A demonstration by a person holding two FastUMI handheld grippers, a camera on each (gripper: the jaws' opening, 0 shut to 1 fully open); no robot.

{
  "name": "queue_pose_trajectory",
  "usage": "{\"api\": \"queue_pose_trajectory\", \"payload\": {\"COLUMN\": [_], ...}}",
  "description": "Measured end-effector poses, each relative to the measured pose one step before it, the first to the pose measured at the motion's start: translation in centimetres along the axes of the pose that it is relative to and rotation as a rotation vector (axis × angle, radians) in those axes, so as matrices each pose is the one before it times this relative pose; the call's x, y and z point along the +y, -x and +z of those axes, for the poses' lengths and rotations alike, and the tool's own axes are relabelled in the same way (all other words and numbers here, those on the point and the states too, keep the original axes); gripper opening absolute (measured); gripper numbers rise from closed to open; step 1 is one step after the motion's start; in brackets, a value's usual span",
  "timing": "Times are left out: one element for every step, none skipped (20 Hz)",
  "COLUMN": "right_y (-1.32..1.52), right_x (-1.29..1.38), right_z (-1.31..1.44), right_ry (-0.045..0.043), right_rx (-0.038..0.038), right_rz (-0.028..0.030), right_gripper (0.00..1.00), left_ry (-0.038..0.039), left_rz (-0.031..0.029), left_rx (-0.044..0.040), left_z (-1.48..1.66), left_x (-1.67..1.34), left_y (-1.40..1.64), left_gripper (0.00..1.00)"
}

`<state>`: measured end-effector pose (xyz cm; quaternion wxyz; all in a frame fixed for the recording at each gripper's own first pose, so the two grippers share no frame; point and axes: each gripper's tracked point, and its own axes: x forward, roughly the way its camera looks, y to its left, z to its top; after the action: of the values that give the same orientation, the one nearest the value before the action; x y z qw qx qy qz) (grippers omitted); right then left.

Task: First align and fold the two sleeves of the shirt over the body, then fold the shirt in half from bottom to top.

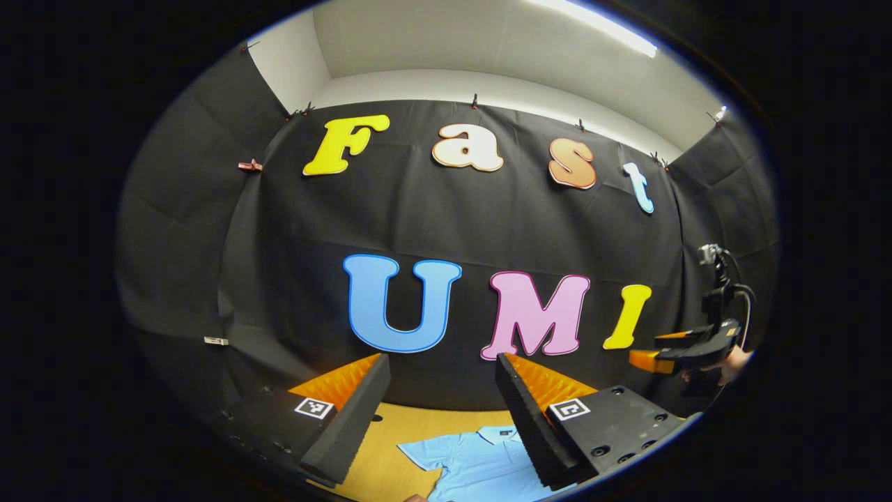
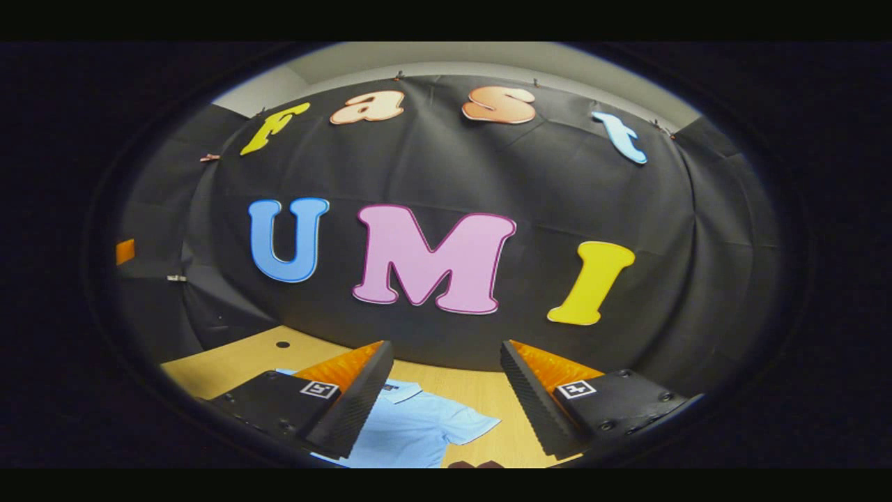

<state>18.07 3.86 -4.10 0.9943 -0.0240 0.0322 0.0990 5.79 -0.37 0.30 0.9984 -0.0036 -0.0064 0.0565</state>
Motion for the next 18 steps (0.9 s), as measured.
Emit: {"api": "queue_pose_trajectory", "payload": {"right_y": [-1.251,-1.253,-1.125,-1.147,-1.085,-1.138,-1.342,-1.206,-1.181,-1.289,-1.366,-0.968,-1.143,-1.108,-1.267,-1.277,-1.13,-1.45], "right_x": [-0.329,-0.448,-0.338,-0.325,-0.397,-0.516,-0.377,-0.496,-0.474,-0.501,-0.855,-0.787,-0.929,-1.11,-1.18,-0.983,-0.914,-0.773], "right_z": [-0.459,-0.702,-0.755,-0.87,-0.983,-1.059,-1.061,-1.241,-1.482,-1.643,-1.719,-1.542,-1.564,-1.493,-1.587,-1.865,-1.455,-1.315], "right_ry": [0.00127,0.00112,-0.0037,-0.00817,-0.0062,-0.00353,-0.00093,-0.00485,-0.00628,-0.01328,-0.02788,-0.03125,-0.03239,-0.02907,-0.03325,-0.03405,-0.02947,-0.02713], "right_rx": [0.00654,0.01327,0.01446,0.01879,0.01964,0.0229,0.01934,0.02423,0.03012,0.03466,0.04758,0.0488,0.04378,0.04812,0.04873,0.05276,0.0511,0.04397], "right_rz": [0.00886,0.0059,0.00842,0.00862,0.00621,0.00458,0.00963,0.00838,0.01424,0.01772,0.0049,0.0073,0.00125,0.00062,-0.00708,0.00155,-0.00527,0.00114], "right_gripper": [0.97,0.97,0.97,0.97,0.97,0.97,0.98,0.97,0.98,0.97,0.97,0.97,0.97,0.97,0.97,0.98,0.93,0.98], "left_ry": [0.00445,0.00165,0.00137,0.00089,-0.00446,-0.01148,-0.01345,-0.00495,0.00543,0.00689,0.00377,-0.001,-0.00665,-0.00957,-0.00631,0.00156,0.0106,0.01467], "left_rz": [0.009,0.01473,0.01528,0.00958,0.00474,0.00791,0.01719,0.01948,0.00416,-0.00012,-0.00018,-0.00315,-0.00625,-0.00243,-0.00029,0.0,-0.00429,-0.00104], "left_rx": [-0.00059,-0.00241,-0.00042,0.00294,0.00527,0.009,0.01192,0.01155,0.00178,-0.00091,0.00109,0.00803,0.01571,0.01877,0.01474,0.01332,0.01288,0.01001], "left_z": [-0.166,0.023,-0.171,-0.145,-0.288,-0.263,-0.372,-0.225,0.007,-0.161,-0.266,-0.543,-0.599,-0.777,-0.478,-0.373,-0.359,-0.425], "left_x": [-0.296,-0.155,-0.123,-0.27,-0.282,-0.15,0.091,0.082,-0.326,-0.512,-0.36,-0.361,-0.534,-0.534,-0.372,-0.477,-0.569,-0.383], "left_y": [-0.366,-0.432,-0.214,-0.241,-0.219,-0.221,-0.227,-0.155,-0.185,0.052,-0.151,-0.18,-0.245,-0.527,-0.514,-0.569,-0.425,-0.187], "left_gripper": [0.96,0.96,0.96,0.97,0.97,0.97,0.97,0.97,0.97,0.97,0.96,0.97,0.96,0.96,0.96,0.97,0.97,0.97]}}
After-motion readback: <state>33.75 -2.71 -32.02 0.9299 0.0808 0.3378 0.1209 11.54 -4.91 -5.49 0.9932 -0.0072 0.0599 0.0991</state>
